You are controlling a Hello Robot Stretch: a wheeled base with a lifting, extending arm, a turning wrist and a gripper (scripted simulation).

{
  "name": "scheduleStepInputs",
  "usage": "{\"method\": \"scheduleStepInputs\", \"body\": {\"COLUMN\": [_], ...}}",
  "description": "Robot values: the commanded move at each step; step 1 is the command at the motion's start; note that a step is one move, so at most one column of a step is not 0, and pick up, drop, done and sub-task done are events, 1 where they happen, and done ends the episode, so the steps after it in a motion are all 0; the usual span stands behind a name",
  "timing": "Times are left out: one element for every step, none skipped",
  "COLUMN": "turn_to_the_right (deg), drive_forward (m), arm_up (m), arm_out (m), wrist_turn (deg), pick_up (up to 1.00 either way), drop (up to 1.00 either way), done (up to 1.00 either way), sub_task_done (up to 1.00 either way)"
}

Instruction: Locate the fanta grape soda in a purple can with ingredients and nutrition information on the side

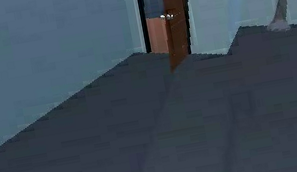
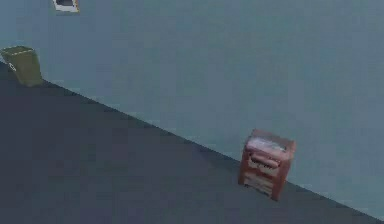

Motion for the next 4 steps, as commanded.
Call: {"method": "scheduleStepInputs", "body": {"turn_to_the_right": [0.0, 0.0, -3.0, 0.0], "drive_forward": [1.0, 1.0, 0.0, 0.9], "arm_up": [0.0, 0.0, 0.0, 0.0], "arm_out": [0.0, 0.0, 0.0, 0.0], "wrist_turn": [0.0, 0.0, 0.0, 0.0], "pick_up": [0.0, 0.0, 0.0, 0.0], "drop": [0.0, 0.0, 0.0, 0.0], "done": [0.0, 0.0, 0.0, 0.0], "sub_task_done": [0.0, 0.0, 0.0, 0.0]}}
